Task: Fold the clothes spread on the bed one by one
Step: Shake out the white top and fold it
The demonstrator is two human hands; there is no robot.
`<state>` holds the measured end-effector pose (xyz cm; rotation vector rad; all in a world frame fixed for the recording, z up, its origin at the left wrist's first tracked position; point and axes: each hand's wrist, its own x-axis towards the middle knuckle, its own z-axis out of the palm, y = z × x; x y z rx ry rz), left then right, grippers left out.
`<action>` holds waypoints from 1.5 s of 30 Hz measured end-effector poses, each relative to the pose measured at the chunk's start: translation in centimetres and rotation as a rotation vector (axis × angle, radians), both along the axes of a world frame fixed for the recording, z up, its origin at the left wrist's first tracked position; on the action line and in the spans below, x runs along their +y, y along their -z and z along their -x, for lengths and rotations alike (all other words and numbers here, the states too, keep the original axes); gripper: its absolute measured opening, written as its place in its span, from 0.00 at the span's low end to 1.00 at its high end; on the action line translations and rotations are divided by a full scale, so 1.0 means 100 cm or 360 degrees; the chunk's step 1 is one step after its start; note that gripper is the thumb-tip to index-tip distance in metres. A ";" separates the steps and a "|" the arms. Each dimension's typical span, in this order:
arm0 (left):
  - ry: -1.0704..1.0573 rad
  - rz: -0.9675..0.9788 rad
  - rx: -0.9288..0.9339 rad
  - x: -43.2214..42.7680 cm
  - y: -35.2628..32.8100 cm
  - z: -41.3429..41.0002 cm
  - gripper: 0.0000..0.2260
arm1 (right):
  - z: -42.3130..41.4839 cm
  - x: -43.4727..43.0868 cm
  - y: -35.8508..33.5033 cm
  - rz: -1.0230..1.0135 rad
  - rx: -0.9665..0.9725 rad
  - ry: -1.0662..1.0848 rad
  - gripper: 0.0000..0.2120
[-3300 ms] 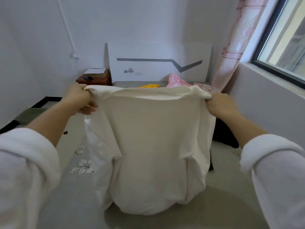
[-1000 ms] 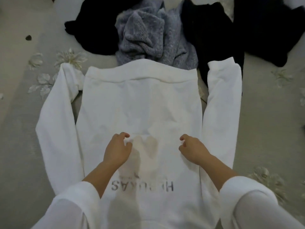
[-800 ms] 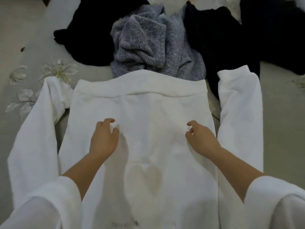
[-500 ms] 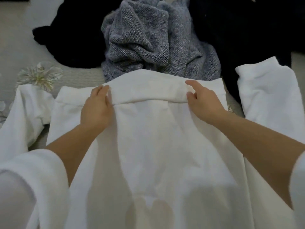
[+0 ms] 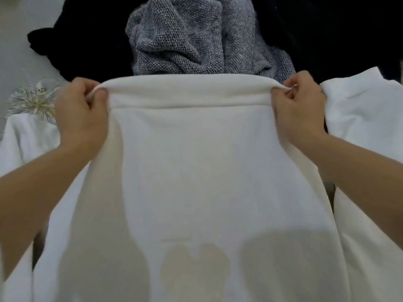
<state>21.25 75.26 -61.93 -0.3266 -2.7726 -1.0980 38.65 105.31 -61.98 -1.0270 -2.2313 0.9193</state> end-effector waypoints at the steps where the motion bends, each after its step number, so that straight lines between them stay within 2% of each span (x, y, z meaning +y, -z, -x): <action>1: 0.0008 -0.0010 -0.0094 0.007 0.003 0.002 0.11 | 0.003 0.000 0.003 0.0012 -0.0109 -0.0035 0.03; 4: 0.0023 0.0204 -0.0469 0.027 0.020 -0.017 0.19 | -0.002 -0.013 0.019 0.0121 -0.0545 -0.0329 0.21; 6: 0.0082 0.0232 -0.0600 0.032 0.027 -0.049 0.25 | -0.020 -0.027 0.027 -0.0006 -0.0704 -0.0519 0.30; 8: 0.0298 0.0217 -0.0407 0.032 0.029 -0.091 0.27 | -0.047 -0.041 0.032 -0.0248 -0.0697 -0.0625 0.30; 10: 0.0691 0.0346 -0.0172 0.029 0.032 -0.137 0.27 | -0.077 -0.050 0.037 -0.0447 -0.0824 -0.0775 0.28; 12: 0.1005 0.0595 -0.0141 0.026 0.043 -0.176 0.26 | -0.105 -0.050 0.042 -0.0493 -0.1090 -0.0913 0.26; 14: 0.0994 0.0873 -0.0226 0.024 0.055 -0.201 0.26 | -0.124 -0.041 0.042 -0.0472 -0.1174 -0.0914 0.25; 16: 0.0854 0.0956 -0.0281 0.028 0.057 -0.215 0.27 | -0.143 -0.033 0.031 -0.0452 -0.0930 -0.0728 0.23; 19: 0.0866 0.0821 -0.0298 0.036 0.046 -0.253 0.25 | -0.190 -0.016 0.014 -0.0369 -0.0492 -0.0158 0.20; 21: 0.1044 0.0770 -0.0329 0.039 0.038 -0.298 0.26 | -0.233 -0.001 0.009 -0.0108 -0.0407 0.0206 0.19; 23: 0.1201 0.0758 -0.0438 0.043 0.032 -0.351 0.26 | -0.273 0.009 0.006 0.0286 -0.0308 0.0499 0.16; 25: 0.1268 0.0792 -0.0546 0.053 0.034 -0.401 0.27 | -0.301 0.017 0.008 0.0604 -0.0364 0.0690 0.16; 28: 0.1104 0.0826 -0.0691 0.070 0.045 -0.445 0.26 | -0.317 0.026 0.013 0.1028 -0.0416 0.0755 0.26; 29: 0.1030 0.0854 -0.0684 0.074 0.048 -0.451 0.26 | -0.316 0.029 0.013 0.1140 -0.0356 0.0701 0.24; 31: 0.0946 0.0949 -0.0588 0.080 0.054 -0.458 0.28 | -0.313 0.033 0.008 0.1214 -0.0261 0.0494 0.14; 34: 0.0899 0.1016 -0.0530 0.084 0.057 -0.460 0.29 | -0.319 0.041 -0.011 0.1026 -0.0043 0.0491 0.05; 37: 0.0833 0.1020 -0.0634 0.088 0.054 -0.464 0.27 | -0.357 0.049 -0.042 0.0696 0.0170 0.0653 0.17; 40: 0.0668 0.0986 -0.0790 0.109 0.050 -0.475 0.29 | -0.427 0.044 -0.054 0.0618 0.0172 0.0772 0.17; 42: 0.0584 0.0976 -0.0895 0.122 0.048 -0.481 0.29 | -0.473 0.038 -0.038 0.0746 -0.0016 0.0853 0.16; 45: 0.0555 0.0938 -0.0967 0.122 0.050 -0.483 0.31 | -0.510 0.034 -0.009 0.1135 -0.0460 0.0787 0.10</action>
